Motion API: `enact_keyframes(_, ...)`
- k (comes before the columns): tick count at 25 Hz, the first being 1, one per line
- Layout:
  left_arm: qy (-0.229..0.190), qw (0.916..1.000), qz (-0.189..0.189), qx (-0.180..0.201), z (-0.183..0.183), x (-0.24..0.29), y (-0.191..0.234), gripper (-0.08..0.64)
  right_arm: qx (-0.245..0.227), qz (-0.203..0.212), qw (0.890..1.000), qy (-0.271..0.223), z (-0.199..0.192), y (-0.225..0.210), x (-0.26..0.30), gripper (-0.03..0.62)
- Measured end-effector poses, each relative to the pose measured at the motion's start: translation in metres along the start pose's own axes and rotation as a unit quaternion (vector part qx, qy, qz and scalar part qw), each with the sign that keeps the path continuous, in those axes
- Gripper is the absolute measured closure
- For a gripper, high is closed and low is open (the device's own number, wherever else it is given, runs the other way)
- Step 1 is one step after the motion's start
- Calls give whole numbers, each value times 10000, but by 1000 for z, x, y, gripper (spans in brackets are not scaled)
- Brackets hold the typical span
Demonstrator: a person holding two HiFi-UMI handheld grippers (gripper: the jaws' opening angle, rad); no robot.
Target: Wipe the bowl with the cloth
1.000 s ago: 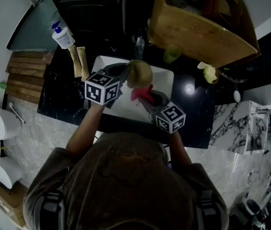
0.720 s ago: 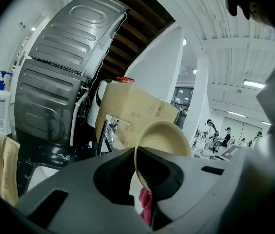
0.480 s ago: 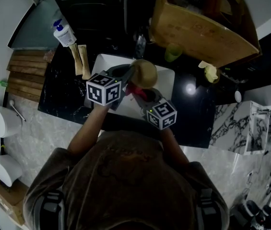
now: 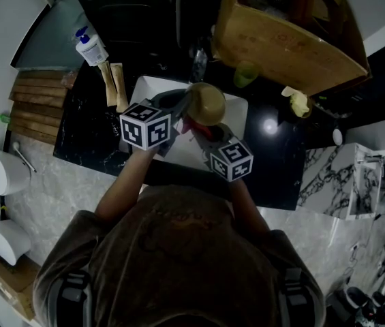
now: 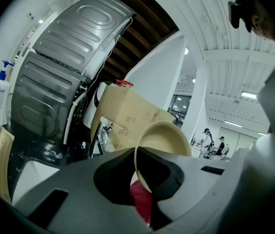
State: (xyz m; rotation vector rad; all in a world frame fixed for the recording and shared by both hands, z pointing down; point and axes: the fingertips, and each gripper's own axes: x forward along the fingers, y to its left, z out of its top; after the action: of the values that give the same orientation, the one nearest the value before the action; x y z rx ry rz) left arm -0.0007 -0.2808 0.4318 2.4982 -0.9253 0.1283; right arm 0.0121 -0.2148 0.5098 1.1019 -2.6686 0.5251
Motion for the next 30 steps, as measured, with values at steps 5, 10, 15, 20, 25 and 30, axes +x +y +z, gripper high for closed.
enact_keyframes(5,-248,9985,485,41,16,-11,29,538,-5,80,10000,-30,6,2,-12,500)
enact_keyframes(10,-197,9963,830,91,14,-17,54,538,-127,279,9995,13,15,18,-26,500)
enact_keyframes(15,29,9947,996,245,-1,-13,61,538,-419,473,9980,-11,40,40,-37,500)
enact_keyframes(20,279,9939,926,531,-18,-4,47,538,-662,490,9966,27,61,48,-35,499)
enact_keyframes(25,526,9927,681,840,-34,7,21,538,-748,190,9969,148,68,30,-24,499)
enact_keyframes(30,689,9896,670,1075,-41,9,15,538,-799,-5,9961,387,67,12,-16,499)
